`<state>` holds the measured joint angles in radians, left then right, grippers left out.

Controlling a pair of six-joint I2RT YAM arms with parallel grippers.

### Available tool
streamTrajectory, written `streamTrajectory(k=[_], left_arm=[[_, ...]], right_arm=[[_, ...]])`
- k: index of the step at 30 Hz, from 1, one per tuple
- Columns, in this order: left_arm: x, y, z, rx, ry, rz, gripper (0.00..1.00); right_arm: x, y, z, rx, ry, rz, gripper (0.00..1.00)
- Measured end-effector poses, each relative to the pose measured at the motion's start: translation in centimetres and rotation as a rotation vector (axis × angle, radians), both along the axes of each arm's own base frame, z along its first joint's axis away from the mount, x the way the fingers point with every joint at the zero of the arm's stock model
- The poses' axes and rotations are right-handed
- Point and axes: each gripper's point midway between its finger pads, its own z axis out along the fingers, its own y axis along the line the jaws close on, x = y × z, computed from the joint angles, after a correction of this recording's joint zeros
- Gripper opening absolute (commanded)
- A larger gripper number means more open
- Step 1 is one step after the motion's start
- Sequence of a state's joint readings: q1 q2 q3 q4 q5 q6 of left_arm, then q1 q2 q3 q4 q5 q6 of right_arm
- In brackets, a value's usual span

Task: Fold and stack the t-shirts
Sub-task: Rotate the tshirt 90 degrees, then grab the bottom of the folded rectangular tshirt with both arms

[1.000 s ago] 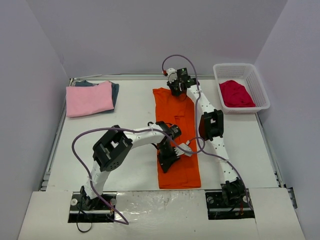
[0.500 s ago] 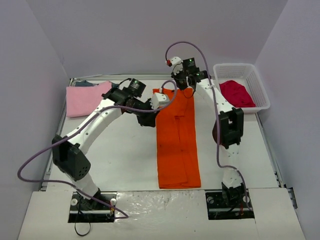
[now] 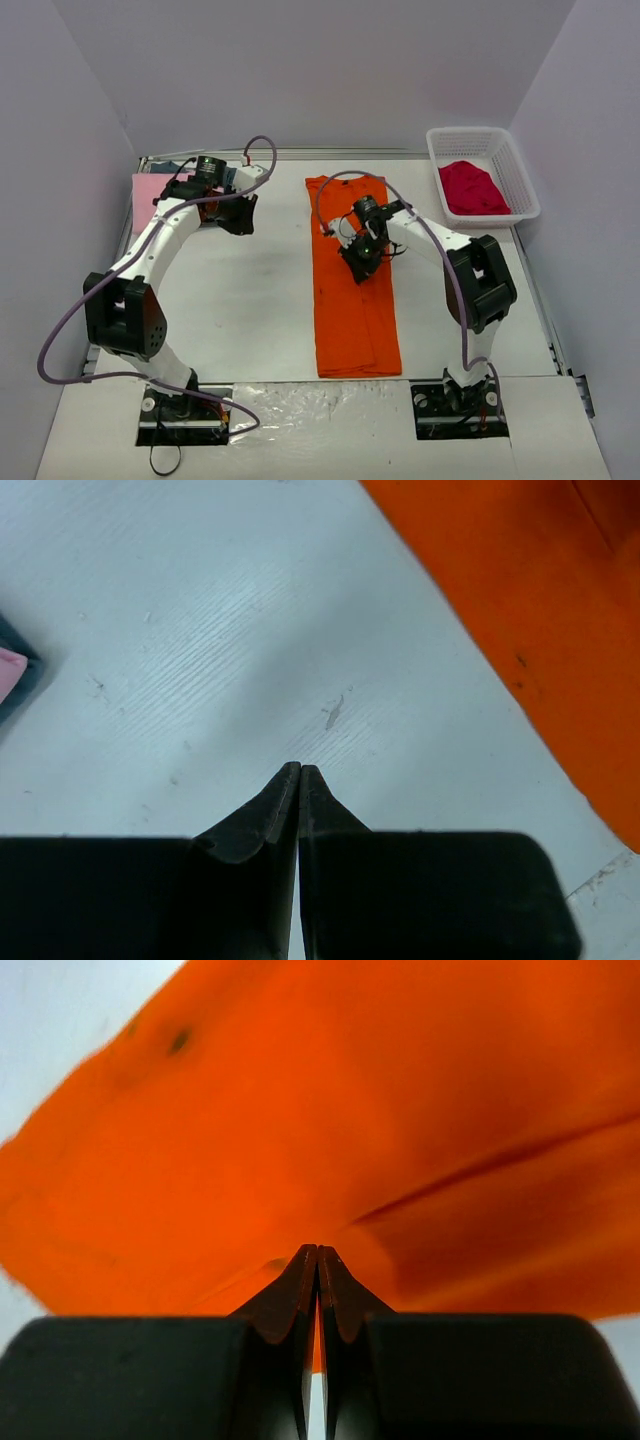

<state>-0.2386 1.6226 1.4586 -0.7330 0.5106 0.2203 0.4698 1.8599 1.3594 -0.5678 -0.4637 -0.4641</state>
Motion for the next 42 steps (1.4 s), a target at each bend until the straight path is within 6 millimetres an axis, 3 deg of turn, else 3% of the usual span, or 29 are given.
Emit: streamTrajectory(k=[2,5,10,17,31,36,42], left_arm=[[0.5,0.6,0.3,0.006,-0.017,0.027,0.02],[0.6,0.8,0.9,0.008,-0.041,0.039,0.02],[0.1,1.1,1.8,0.011,-0.082,0.048,0.02],[-0.2,1.5,2.7,0.017,-0.12,0.059,0.02],[-0.2,1.5,2.7,0.023,-0.125,0.053,0.02],[-0.3,1.6,2.3,0.031,-0.112,0.045,0.02],[-0.3,1.6,1.1,0.042,-0.069,0.038,0.02]], right_arm=[[-3.4,-0.1,-1.6,-0.029,0.095,0.053,0.0],[-6.0,0.2,-2.8,-0.041,0.166,0.112,0.0],[-7.9,0.8,-4.8,-0.038,0.257,0.157,0.0],[-8.6,1.5,-5.0,-0.008,0.329,0.168,0.0],[-7.9,1.7,-5.0,-0.069,0.486,0.136,0.0],[-5.8,2.1,-4.9,-0.061,0.463,0.119,0.0],[-2.1,1.9,-4.8,-0.046,0.377,0.086,0.0]])
